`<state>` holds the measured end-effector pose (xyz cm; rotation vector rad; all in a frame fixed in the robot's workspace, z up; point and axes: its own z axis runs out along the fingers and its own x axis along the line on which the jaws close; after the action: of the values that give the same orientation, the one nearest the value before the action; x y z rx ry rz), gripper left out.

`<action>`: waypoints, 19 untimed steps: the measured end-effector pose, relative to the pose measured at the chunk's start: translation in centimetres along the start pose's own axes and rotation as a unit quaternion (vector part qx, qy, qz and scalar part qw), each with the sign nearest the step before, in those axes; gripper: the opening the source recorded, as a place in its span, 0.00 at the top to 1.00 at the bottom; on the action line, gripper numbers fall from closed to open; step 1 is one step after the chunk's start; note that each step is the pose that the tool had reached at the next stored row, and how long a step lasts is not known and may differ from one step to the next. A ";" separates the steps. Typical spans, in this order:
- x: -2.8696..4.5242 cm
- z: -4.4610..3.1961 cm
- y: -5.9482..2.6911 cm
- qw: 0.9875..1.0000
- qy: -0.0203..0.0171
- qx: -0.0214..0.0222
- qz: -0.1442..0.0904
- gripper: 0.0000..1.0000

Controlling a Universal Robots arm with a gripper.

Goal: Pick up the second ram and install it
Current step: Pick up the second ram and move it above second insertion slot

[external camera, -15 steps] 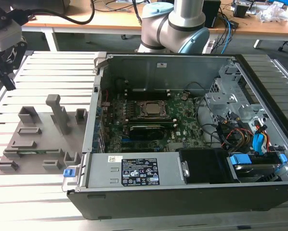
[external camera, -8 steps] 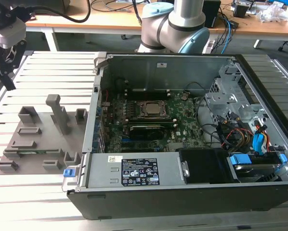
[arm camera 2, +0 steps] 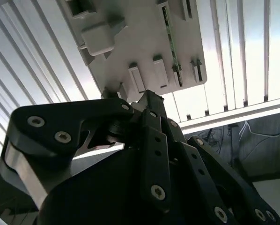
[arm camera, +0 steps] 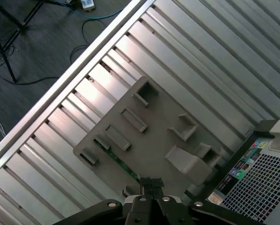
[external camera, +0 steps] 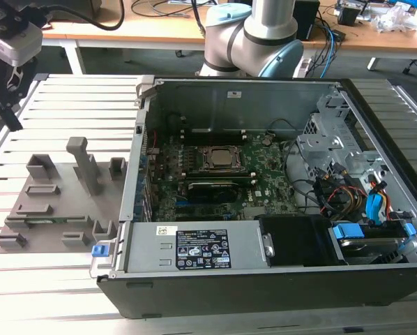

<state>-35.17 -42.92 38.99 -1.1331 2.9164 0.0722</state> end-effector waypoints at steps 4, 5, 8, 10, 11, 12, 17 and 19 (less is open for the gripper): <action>0.00 0.00 0.00 1.000 0.001 -0.001 -0.031 0.89; 0.00 0.00 0.00 0.999 0.001 -0.001 -0.037 0.89; 0.00 0.00 0.00 0.998 0.002 -0.002 -0.055 0.89; 0.00 0.00 0.00 0.997 0.003 -0.002 -0.075 0.89; 0.00 0.00 0.00 0.997 0.003 -0.002 -0.081 0.89; 0.00 0.00 0.00 0.996 0.003 -0.002 -0.086 0.89; 0.00 0.00 0.00 0.994 0.004 -0.003 -0.107 0.89; 0.00 0.00 0.00 0.993 0.004 -0.003 -0.114 0.89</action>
<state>-35.17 -42.92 38.98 -1.4618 2.7723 0.0740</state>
